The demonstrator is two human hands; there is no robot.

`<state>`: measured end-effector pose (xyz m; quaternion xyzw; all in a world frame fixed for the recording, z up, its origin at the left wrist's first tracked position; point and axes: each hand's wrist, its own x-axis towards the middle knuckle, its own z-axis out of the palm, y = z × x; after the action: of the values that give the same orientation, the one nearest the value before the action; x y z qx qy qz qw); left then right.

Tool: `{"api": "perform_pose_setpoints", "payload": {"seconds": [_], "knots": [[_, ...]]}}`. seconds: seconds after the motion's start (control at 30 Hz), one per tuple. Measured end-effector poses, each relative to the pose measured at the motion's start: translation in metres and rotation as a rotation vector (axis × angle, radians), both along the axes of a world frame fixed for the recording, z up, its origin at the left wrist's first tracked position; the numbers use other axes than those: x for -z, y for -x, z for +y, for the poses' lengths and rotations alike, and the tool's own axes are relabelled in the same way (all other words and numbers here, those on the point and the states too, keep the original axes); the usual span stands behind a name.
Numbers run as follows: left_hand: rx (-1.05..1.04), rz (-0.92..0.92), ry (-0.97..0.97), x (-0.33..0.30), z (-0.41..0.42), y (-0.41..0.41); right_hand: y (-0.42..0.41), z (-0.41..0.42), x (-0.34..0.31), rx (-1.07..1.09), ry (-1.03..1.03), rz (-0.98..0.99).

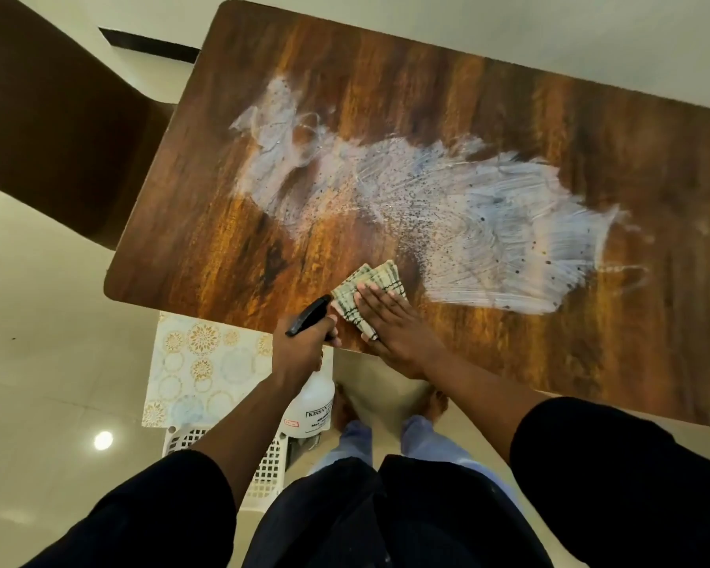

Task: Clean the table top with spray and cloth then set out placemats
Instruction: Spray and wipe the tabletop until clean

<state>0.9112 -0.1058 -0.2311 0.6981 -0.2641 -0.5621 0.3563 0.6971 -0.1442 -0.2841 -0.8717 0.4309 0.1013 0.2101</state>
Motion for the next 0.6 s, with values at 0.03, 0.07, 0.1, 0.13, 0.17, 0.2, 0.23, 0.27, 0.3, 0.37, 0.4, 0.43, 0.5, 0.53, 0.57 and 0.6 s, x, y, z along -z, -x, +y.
{"api": "perform_pose_setpoints", "payload": {"seconds": [0.03,0.07,0.1,0.13,0.17,0.2,0.23,0.27,0.3,0.37,0.4,0.43,0.5,0.53,0.57,0.6], "knots": [[0.011,0.001,-0.003,0.0,0.001,0.006,0.011,-0.002,-0.001,0.043,-0.007,0.012],[0.025,0.0,-0.01,0.001,0.002,0.015,0.026,-0.005,0.0,0.097,-0.011,0.016],[0.033,-0.002,-0.02,0.001,0.003,0.022,0.041,-0.009,0.0,0.153,-0.012,0.018],[0.038,-0.004,-0.036,0.003,0.003,0.031,0.057,-0.013,0.0,0.207,-0.016,0.023],[0.04,-0.005,-0.053,0.005,0.004,0.039,0.075,-0.016,0.0,0.259,-0.019,0.03],[0.035,-0.005,-0.065,0.006,0.005,0.046,0.09,-0.019,0.001,0.313,-0.02,0.036],[0.029,-0.004,-0.073,0.007,0.006,0.054,0.106,-0.02,0.001,0.376,-0.02,0.04],[0.024,0.001,-0.078,0.007,0.007,0.063,0.12,-0.022,-0.001,0.441,-0.024,0.048],[0.026,0.008,-0.077,0.007,0.007,0.072,0.133,-0.023,-0.002,0.502,-0.033,0.06],[0.03,0.013,-0.074,0.007,0.007,0.088,0.146,-0.025,-0.005,0.588,-0.066,0.089],[0.034,0.011,-0.074,0.005,0.007,0.097,0.147,-0.025,-0.006,0.615,-0.085,0.094],[0.04,0.005,-0.073,0.005,0.007,0.104,0.145,-0.025,-0.007,0.639,-0.105,0.091],[0.058,-0.013,-0.066,0.003,0.006,0.118,0.135,-0.023,-0.009,0.668,-0.135,0.067],[0.061,-0.021,-0.061,0.002,0.006,0.123,0.127,-0.019,-0.008,0.643,-0.127,0.059],[0.059,-0.028,-0.052,0.002,0.006,0.128,0.121,-0.012,-0.007,0.585,-0.104,0.056],[0.057,-0.035,-0.042,0.001,0.006,0.132,0.115,-0.004,-0.005,0.498,-0.079,0.053]]}}
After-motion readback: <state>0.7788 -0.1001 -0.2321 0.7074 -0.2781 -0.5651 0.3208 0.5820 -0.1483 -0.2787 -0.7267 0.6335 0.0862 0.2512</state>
